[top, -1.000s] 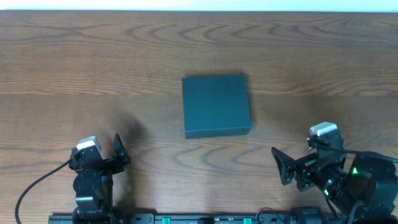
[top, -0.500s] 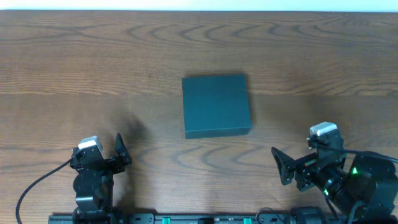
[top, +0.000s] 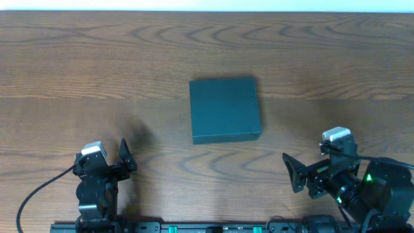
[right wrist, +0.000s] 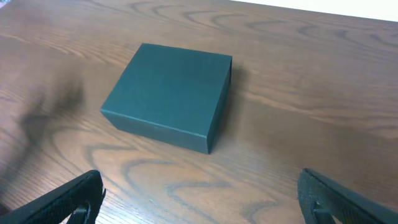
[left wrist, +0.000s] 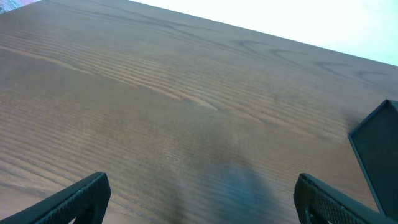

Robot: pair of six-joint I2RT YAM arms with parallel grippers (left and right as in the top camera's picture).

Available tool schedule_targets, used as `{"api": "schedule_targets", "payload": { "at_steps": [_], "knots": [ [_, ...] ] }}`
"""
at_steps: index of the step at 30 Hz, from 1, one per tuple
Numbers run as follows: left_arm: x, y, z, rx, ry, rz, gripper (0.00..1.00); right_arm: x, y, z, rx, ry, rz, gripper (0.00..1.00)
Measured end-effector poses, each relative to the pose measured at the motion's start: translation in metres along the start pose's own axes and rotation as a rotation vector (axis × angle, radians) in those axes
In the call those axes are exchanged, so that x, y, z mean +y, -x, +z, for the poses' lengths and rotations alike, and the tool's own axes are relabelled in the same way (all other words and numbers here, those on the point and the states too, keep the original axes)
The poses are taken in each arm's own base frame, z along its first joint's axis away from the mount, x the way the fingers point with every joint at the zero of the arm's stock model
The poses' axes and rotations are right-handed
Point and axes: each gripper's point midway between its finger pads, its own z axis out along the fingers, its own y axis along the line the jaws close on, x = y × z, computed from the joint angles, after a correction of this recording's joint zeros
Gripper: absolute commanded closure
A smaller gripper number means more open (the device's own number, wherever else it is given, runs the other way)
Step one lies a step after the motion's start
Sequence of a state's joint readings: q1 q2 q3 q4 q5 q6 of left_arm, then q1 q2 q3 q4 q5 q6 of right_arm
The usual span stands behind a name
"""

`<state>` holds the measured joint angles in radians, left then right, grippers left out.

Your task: Pack container

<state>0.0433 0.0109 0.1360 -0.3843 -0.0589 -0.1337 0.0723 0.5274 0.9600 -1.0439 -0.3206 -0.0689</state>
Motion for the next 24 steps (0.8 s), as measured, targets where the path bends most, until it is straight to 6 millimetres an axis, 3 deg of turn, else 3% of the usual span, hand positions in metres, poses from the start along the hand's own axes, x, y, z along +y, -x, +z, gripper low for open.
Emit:
{"api": "schedule_targets", "payload": {
  "at_steps": [6, 11, 24],
  "knots": [
    [0.0, 0.0, 0.0, 0.0, 0.0, 0.0, 0.04, -0.001, -0.001, 0.0, 0.004, -0.004, -0.001, 0.01],
    [0.0, 0.0, 0.0, 0.0, 0.0, 0.0, 0.05, -0.013, -0.006, 0.006, 0.004, -0.066, -0.031, 0.01],
    [0.0, 0.0, 0.0, -0.001, -0.001, 0.0, 0.04, -0.035, -0.076, 0.052, -0.125, -0.141, -0.09, 0.01]
  ]
}}
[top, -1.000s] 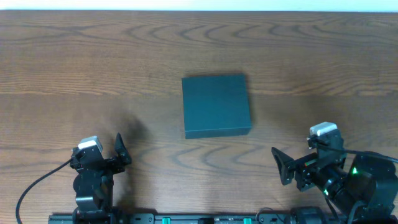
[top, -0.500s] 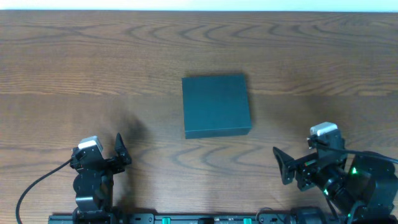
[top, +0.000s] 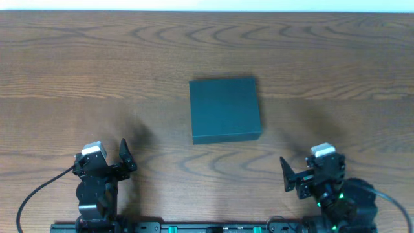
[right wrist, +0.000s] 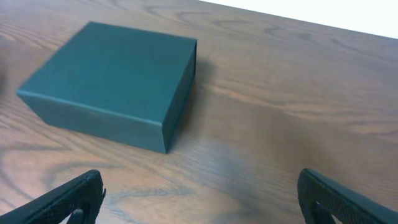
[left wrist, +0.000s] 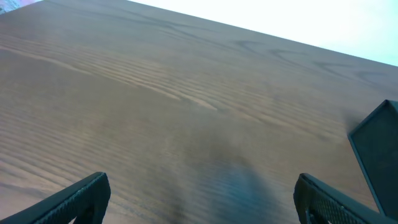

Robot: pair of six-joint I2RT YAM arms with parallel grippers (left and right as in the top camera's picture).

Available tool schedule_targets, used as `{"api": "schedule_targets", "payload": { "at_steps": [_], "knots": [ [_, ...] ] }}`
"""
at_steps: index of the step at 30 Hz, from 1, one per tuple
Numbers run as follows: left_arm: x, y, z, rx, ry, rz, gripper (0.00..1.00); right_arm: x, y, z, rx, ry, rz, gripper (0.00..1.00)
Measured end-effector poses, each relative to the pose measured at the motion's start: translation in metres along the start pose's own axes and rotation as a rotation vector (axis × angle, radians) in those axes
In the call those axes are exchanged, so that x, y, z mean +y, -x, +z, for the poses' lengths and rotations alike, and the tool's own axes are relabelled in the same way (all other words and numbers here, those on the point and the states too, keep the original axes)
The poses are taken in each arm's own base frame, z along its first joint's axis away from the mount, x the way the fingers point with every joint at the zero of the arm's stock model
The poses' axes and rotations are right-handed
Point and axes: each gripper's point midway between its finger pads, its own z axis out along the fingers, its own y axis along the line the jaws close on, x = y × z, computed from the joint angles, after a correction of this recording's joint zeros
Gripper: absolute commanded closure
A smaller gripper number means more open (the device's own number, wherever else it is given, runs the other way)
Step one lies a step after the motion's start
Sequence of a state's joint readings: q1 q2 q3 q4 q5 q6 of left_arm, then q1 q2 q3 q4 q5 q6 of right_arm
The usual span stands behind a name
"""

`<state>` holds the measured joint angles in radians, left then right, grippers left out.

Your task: Pack container

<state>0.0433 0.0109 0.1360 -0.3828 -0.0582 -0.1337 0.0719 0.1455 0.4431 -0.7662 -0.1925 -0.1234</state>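
A shut dark teal box (top: 225, 110) lies flat on the wooden table (top: 97, 65), a little right of the middle. The right wrist view has the box (right wrist: 112, 81) at upper left, lid on. Only a corner of the box (left wrist: 380, 149) reaches into the left wrist view at the right edge. My left gripper (top: 107, 156) rests near the front left, open, with nothing between its fingers (left wrist: 81, 196). My right gripper (top: 309, 171) sits at the front right, short of the box and to its right, open and empty (right wrist: 199, 190).
A black rail (top: 194, 228) runs along the table's front edge under both arm bases. A cable (top: 39, 194) loops off the left arm. The table's far edge (top: 207, 10) meets a white surface. Nothing else lies on the wood.
My right arm has drawn back toward the front edge and a little left, so the box now sits further left in its wrist view. The left arm and the box have not moved.
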Motion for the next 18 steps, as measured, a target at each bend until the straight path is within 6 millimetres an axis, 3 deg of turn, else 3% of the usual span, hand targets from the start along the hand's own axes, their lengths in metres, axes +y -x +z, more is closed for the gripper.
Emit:
{"api": "schedule_targets", "payload": {
  "at_steps": [9, 14, 18],
  "knots": [
    [0.0, 0.0, 0.0, 0.0, 0.0, 0.0, 0.05, 0.0, -0.059, 0.031, 0.056, 0.0, 0.01, 0.01],
    [0.0, 0.0, 0.0, 0.0, 0.0, 0.0, 0.04, 0.0, -0.074, 0.041, 0.082, 0.003, 0.015, 0.01],
    [0.0, 0.0, 0.0, 0.0, 0.0, 0.0, 0.05, 0.0, -0.073, 0.041, 0.077, 0.002, 0.014, 0.01]
  ]
}}
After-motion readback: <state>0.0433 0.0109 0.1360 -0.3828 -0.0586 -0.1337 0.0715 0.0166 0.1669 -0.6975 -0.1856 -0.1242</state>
